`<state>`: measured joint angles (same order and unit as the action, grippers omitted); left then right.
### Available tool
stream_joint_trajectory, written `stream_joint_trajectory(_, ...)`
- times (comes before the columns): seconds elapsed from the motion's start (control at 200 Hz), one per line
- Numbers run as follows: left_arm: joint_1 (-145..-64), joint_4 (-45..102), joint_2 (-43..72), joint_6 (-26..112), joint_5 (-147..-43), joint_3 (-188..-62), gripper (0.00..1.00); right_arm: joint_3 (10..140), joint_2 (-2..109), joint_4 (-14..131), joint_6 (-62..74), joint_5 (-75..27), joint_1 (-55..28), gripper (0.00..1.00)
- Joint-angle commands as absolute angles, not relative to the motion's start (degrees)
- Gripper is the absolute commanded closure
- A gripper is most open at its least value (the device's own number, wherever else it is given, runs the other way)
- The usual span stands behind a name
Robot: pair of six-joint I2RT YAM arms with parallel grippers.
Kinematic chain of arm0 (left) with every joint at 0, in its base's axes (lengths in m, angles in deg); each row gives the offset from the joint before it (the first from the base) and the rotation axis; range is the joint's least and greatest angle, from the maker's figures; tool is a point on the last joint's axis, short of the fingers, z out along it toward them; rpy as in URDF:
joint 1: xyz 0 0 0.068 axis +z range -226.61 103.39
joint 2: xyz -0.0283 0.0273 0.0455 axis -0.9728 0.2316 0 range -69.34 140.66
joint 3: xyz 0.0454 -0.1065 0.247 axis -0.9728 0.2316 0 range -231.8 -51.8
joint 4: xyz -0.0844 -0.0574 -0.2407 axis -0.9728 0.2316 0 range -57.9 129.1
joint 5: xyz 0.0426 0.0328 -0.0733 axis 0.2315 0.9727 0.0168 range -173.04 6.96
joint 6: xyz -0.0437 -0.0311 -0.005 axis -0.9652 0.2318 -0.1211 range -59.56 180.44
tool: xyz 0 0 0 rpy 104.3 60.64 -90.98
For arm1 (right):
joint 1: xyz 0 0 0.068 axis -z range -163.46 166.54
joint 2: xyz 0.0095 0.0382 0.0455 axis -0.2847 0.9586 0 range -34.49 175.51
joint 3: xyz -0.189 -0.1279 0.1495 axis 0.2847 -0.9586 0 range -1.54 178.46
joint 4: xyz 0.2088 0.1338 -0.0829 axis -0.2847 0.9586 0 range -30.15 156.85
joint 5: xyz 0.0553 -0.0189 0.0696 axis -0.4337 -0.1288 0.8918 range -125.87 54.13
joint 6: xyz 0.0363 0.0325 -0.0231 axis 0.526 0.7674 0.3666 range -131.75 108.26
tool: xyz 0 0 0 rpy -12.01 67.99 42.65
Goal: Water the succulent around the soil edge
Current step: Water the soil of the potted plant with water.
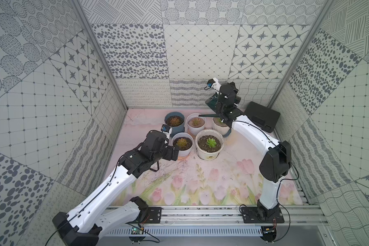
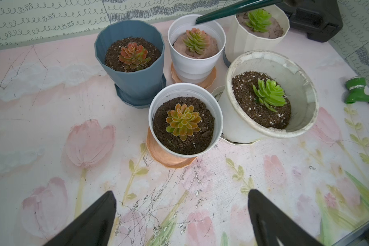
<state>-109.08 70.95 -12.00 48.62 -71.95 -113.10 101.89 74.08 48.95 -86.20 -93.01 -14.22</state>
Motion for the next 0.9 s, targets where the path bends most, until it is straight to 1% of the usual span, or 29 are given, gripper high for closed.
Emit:
stream_joint_trajectory(0.0,-108.27,69.29,-12.33,49.20,-72.71,-112.91,0.01,100.74,68.92,43.29,-86.42,-93.35,-14.11,1.00)
stream_joint_trajectory(0.51,-108.23,68.51,-13.78,49.54,-74.76,-112.42,0.00,94.06,62.40,42.80,-86.69,-93.43,-14.13,1.00)
stream_joint_trajectory(0.7,-108.24,68.28,-14.23,49.53,-75.03,-112.13,0.01,93.72,62.75,42.38,-87.58,-93.43,-14.21,1.00)
stream_joint_trajectory(0.89,-108.24,68.31,-14.49,49.55,-74.98,-112.15,0.00,93.04,63.73,39.39,-91.42,-93.27,-14.76,1.00)
